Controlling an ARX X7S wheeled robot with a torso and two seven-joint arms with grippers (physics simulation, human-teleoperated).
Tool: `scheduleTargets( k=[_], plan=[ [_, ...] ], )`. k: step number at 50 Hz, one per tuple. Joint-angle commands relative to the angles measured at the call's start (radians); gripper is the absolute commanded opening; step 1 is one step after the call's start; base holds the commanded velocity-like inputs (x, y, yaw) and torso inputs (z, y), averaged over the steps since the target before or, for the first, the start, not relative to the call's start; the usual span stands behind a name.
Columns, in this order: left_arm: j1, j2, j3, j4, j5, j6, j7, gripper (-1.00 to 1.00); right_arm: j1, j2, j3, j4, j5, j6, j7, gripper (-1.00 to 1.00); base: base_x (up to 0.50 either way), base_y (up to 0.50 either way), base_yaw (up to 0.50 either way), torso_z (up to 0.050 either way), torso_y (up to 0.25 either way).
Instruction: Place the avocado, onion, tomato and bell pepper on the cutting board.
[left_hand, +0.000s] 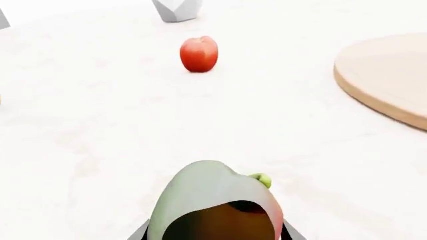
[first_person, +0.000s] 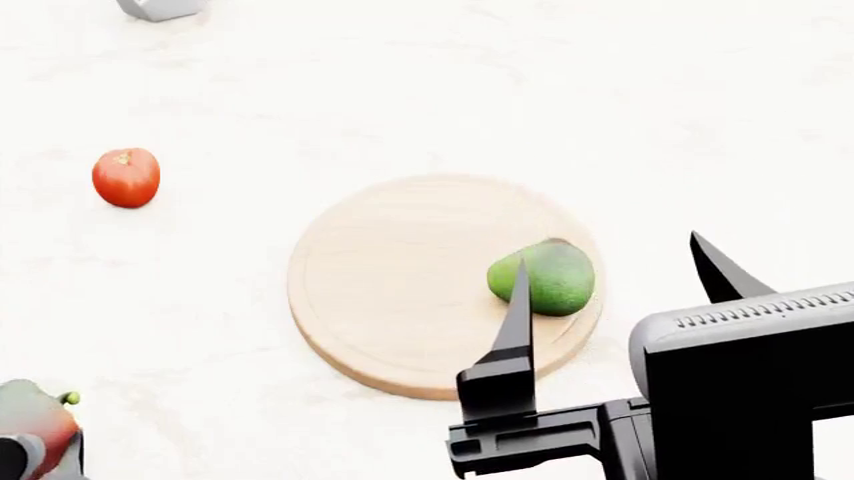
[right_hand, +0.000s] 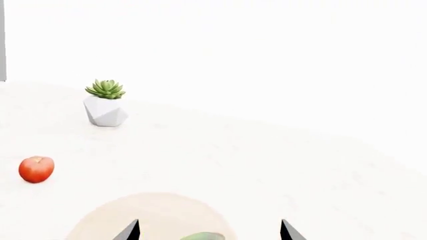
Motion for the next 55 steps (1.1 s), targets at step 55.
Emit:
scheduleTargets(
  k=[55],
  plan=[
    [-0.75,0.354,0.561,-0.145,0.029,-0.043,0.226,-1.0,-0.177,0.051,0.129,-0.004,-0.175,-0.111,0.143,1.0,0.0,0.0,0.0,0.0,0.0]
  ],
)
